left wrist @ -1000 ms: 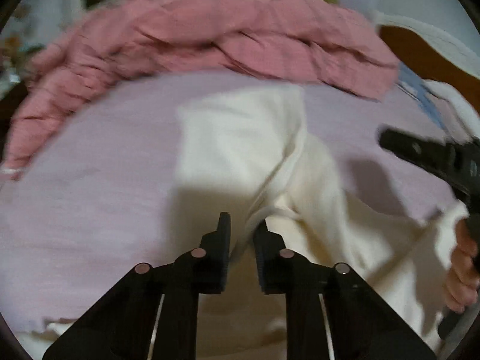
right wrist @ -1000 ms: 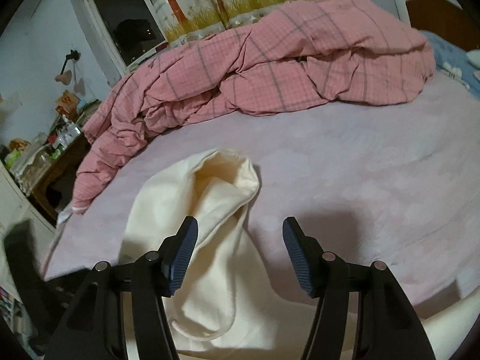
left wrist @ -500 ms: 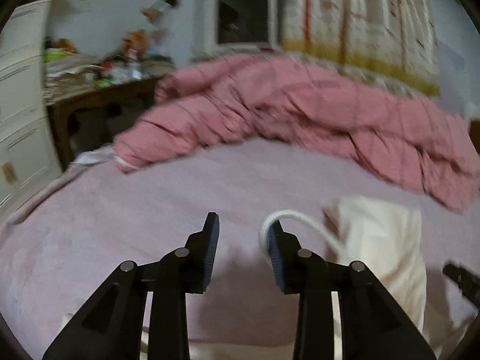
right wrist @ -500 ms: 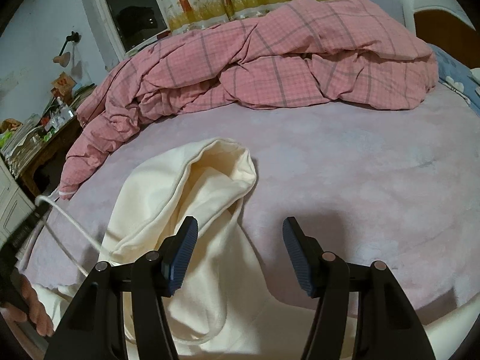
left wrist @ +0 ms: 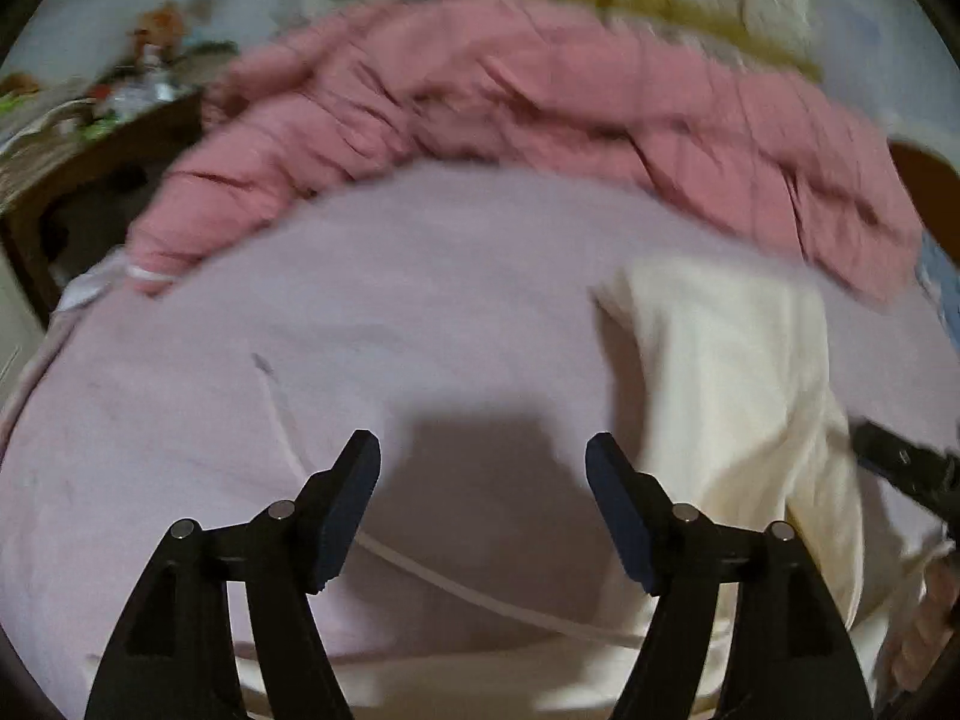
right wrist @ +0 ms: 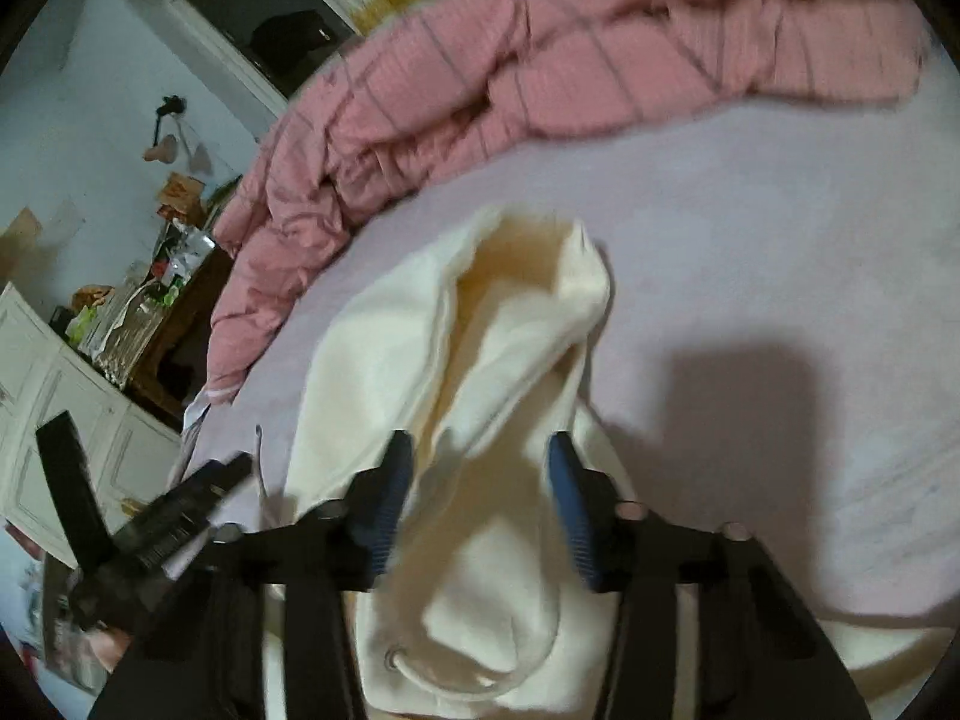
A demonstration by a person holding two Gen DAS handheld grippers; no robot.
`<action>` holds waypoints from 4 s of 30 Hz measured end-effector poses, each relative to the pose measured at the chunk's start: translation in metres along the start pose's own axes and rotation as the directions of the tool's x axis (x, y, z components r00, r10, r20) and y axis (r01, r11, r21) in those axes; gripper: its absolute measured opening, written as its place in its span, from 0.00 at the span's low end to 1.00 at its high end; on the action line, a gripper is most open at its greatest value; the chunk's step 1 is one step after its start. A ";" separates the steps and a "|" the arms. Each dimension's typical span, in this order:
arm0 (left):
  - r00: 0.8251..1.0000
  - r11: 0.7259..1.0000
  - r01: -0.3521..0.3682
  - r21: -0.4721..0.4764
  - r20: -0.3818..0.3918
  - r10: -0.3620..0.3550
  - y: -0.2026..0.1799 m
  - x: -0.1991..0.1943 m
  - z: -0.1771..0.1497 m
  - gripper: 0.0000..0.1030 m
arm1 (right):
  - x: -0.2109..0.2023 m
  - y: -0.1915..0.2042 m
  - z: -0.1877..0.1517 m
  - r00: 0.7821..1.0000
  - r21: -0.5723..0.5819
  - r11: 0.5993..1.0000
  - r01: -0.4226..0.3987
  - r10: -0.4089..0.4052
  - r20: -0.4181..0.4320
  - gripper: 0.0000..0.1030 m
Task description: Fold large clothes
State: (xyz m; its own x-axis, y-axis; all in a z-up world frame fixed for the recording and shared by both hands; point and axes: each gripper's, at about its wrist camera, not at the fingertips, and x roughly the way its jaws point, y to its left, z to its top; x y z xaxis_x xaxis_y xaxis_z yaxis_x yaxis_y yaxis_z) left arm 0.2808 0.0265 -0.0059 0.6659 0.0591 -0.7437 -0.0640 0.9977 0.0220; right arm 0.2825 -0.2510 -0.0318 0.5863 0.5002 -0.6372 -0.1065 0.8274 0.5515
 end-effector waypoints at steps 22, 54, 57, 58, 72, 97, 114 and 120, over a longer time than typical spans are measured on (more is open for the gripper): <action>0.961 0.913 0.275 0.301 -0.094 -0.259 -0.121 0.017 -0.014 0.60 | -0.022 -0.004 -0.005 0.936 -0.048 0.935 0.352 -0.351 0.029 0.05; 0.996 0.963 0.061 -0.264 0.081 -0.041 0.014 -0.001 -0.002 0.55 | -0.056 -0.031 0.011 0.939 0.087 0.961 0.262 -0.274 0.205 0.21; 0.998 0.969 0.021 -0.247 0.063 -0.006 0.013 0.004 0.001 0.62 | -0.041 -0.017 0.009 0.943 0.005 0.962 0.271 -0.267 0.201 0.49; 1.000 0.970 -0.005 -0.243 0.020 0.010 0.013 0.013 0.001 0.62 | -0.034 -0.017 0.009 0.936 0.001 0.954 0.301 -0.295 0.191 0.49; 0.976 0.951 -0.096 -0.295 0.162 0.149 0.018 -0.011 -0.006 0.64 | -0.036 -0.020 0.008 0.868 0.017 0.924 0.383 -0.366 0.335 0.16; 0.996 0.996 0.085 -0.010 -0.038 -0.085 0.038 -0.043 0.002 0.88 | -0.116 -0.012 0.006 0.899 0.031 0.938 0.344 -0.339 0.276 0.50; 0.972 0.982 0.086 -0.169 -0.200 -0.120 0.016 0.053 -0.010 0.46 | 0.017 -0.013 -0.002 0.935 -0.139 0.929 0.342 -0.351 -0.050 0.16; 0.986 0.979 0.169 -0.112 0.018 -0.168 0.000 -0.011 0.018 0.50 | -0.035 0.001 0.006 0.958 -0.123 0.952 0.282 -0.272 0.087 0.17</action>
State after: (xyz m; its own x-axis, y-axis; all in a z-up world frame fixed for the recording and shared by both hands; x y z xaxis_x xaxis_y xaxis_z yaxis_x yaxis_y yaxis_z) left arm 0.2870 0.0265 0.0138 0.6801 -0.1090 -0.7249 -0.0335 0.9832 -0.1793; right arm 0.2671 -0.2692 -0.0055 0.6610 0.2316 -0.7137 -0.0346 0.9596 0.2793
